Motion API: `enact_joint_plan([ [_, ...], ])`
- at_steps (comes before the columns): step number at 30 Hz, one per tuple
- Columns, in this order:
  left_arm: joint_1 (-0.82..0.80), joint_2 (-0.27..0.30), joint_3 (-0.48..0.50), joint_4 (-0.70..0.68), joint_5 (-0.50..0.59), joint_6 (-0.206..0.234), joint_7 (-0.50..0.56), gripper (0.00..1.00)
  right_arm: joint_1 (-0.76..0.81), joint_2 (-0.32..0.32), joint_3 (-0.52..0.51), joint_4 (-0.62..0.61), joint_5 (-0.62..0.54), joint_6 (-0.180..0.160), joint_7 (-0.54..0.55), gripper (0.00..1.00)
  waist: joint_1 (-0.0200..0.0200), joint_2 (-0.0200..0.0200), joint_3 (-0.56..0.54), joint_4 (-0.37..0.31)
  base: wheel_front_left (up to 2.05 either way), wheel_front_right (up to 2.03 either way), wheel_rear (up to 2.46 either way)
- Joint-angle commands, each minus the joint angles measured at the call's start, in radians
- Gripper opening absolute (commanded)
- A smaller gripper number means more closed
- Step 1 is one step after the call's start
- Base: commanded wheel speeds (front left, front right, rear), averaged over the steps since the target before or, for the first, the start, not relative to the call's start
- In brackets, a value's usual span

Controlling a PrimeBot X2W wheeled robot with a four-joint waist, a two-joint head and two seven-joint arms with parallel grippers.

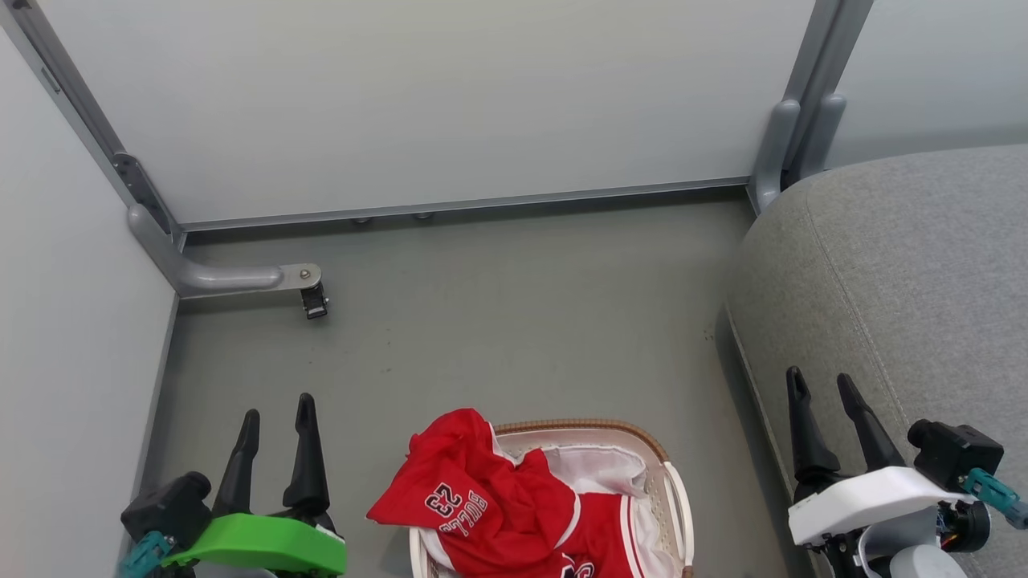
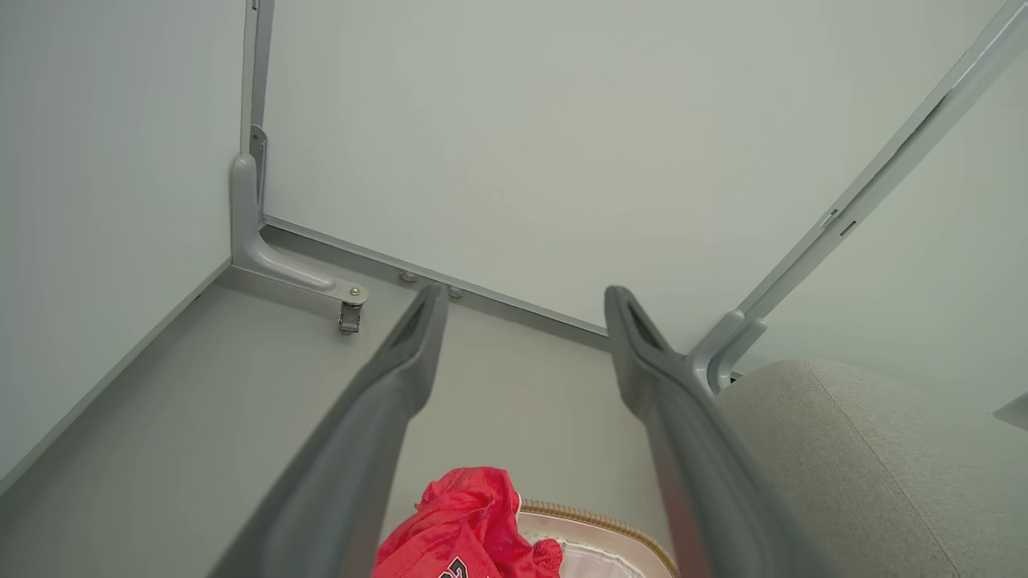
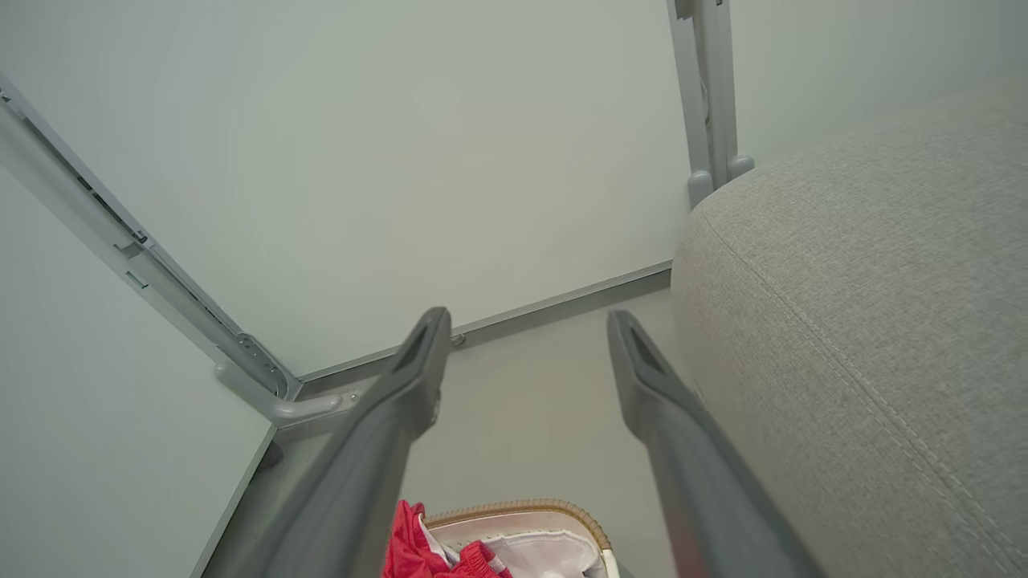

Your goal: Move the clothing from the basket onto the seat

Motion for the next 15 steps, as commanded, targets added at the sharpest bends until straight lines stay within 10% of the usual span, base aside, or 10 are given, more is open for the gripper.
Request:
enact_joint_plan([
  [1,0.003,0.007,-0.005,-0.001,0.032,0.004,-0.008,1.0,-0.004,-0.006,0.0,-0.001,-0.026,0.0,-0.01,1.0,0.0,0.0087,0.0,0.0,0.0,0.0,0.0],
  [15,0.005,0.008,-0.031,0.032,0.142,0.008,-0.037,1.0,0.001,-0.007,0.002,0.003,-0.129,0.0,-0.04,1.0,0.0,0.01,0.005,0.005,0.0,0.0,0.0],
])
